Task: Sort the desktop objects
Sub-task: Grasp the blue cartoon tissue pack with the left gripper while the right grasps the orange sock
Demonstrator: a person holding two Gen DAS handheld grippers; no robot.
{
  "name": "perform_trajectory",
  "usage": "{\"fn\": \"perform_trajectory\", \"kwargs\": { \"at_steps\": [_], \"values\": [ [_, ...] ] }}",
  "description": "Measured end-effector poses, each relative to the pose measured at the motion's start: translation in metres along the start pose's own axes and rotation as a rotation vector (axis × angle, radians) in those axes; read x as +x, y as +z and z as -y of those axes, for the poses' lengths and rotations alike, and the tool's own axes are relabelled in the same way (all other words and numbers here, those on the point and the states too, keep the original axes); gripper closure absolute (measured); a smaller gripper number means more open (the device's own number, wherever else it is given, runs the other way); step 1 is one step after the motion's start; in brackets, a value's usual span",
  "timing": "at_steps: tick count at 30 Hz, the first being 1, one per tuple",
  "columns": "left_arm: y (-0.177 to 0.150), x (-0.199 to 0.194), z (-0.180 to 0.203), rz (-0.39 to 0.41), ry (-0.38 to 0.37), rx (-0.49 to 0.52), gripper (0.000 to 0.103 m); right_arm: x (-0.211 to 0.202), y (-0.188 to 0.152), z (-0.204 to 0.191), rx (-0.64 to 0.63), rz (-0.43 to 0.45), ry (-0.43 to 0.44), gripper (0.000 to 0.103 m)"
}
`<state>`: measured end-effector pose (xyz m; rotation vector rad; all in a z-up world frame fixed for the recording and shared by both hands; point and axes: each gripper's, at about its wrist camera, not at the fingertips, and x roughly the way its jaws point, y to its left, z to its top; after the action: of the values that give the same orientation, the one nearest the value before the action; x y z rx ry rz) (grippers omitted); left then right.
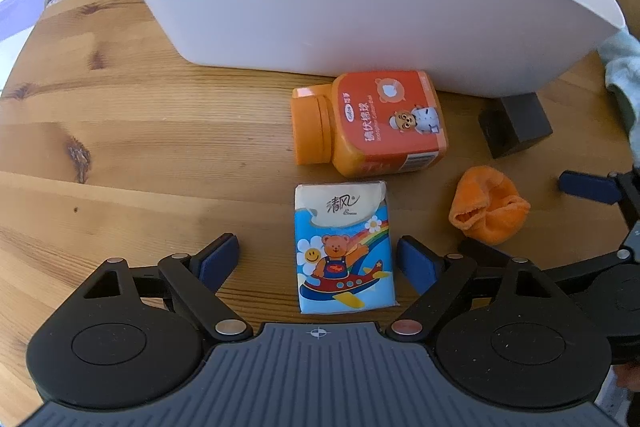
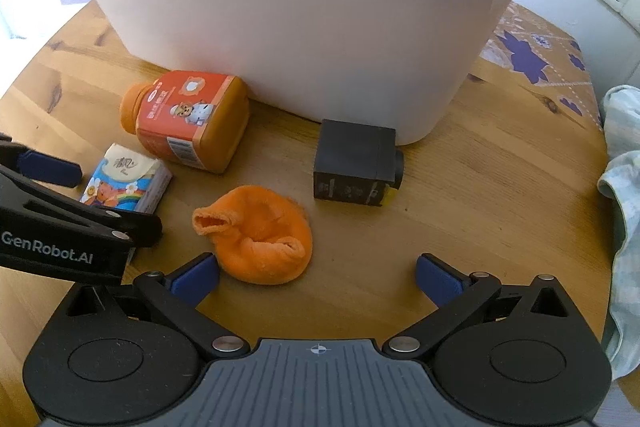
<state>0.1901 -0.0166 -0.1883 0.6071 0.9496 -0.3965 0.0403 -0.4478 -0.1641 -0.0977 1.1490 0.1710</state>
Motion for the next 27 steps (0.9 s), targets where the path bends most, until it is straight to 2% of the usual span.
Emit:
{"fn": "perform_trajectory", "kwargs": {
  "at_steps": [9, 12, 14, 17, 20, 23, 27],
  "values": [
    [0.003, -0.002, -0.009, -0.002, -0.016, -0.032, 0.017, -0.005, 0.004, -0.006, -0.003, 0.034, 0.002, 0.013],
    [0.003, -0.004, -0.009, 0.001, -0.001, -0.024, 0.025, -0.006, 0.005, -0.010, 0.002, 0.037, -0.002, 0.016],
    [0.003, -0.006, -0.010, 0.004, 0.012, -0.013, 0.034, -0.008, 0.005, -0.013, 0.005, 0.037, -0.009, 0.021],
    [-0.001, -0.008, -0.009, 0.007, 0.019, 0.050, 0.040, -0.010, 0.008, -0.018, 0.013, 0.034, -0.021, 0.026],
    [-0.007, -0.010, -0.011, 0.026, 0.016, 0.109, 0.046, -0.012, 0.003, -0.023, 0.035, 0.028, -0.034, 0.031],
    [-0.009, -0.012, -0.014, 0.033, 0.010, 0.124, 0.052, -0.013, 0.003, -0.028, 0.067, 0.031, -0.052, 0.034],
    [-0.012, -0.012, -0.017, 0.047, -0.012, 0.127, 0.055, -0.015, 0.004, -0.036, 0.089, 0.028, -0.071, 0.040]
  ]
}}
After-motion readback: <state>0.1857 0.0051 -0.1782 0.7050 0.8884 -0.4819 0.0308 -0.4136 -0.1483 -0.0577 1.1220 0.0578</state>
